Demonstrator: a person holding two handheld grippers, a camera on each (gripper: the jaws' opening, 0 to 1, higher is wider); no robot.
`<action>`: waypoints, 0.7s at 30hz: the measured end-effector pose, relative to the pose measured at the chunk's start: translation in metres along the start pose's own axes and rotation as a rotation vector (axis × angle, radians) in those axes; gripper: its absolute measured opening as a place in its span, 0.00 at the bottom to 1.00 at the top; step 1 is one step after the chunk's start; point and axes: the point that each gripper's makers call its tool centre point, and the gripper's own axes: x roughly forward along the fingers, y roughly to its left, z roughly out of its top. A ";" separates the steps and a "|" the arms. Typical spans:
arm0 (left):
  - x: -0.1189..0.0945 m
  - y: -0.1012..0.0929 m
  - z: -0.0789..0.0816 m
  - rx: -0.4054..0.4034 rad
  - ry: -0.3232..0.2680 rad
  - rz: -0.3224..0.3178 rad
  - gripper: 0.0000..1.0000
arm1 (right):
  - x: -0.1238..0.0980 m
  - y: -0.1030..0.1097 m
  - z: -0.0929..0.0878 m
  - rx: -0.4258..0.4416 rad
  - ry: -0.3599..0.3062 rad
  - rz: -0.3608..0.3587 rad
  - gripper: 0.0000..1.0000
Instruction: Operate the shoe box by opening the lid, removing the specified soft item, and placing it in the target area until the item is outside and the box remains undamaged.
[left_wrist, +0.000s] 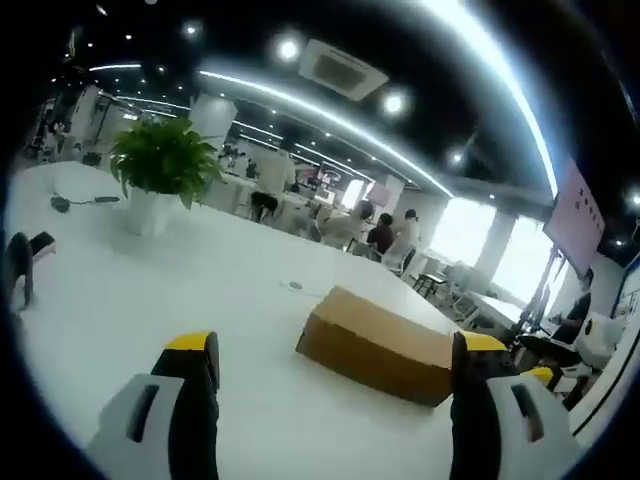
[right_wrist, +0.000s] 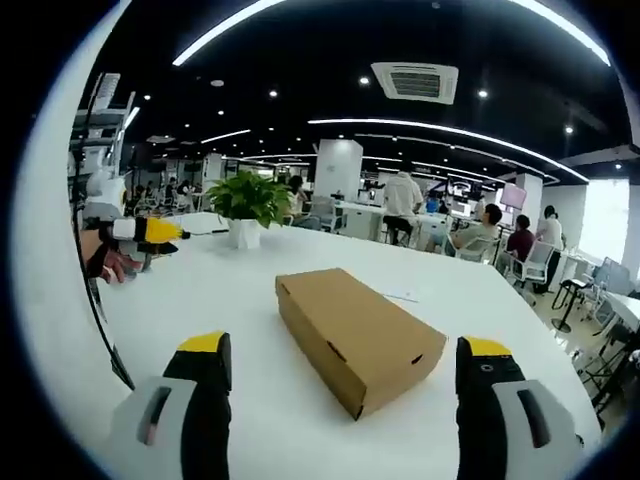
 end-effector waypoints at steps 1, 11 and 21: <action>0.001 0.001 -0.003 0.019 0.018 0.009 0.99 | 0.000 0.000 0.001 0.011 -0.011 0.006 0.95; 0.003 -0.008 -0.010 0.040 0.074 -0.021 0.99 | 0.001 0.000 0.002 0.027 -0.034 -0.002 0.88; -0.004 0.010 -0.024 0.164 0.161 0.048 0.97 | 0.004 -0.002 0.006 0.036 -0.038 -0.012 0.81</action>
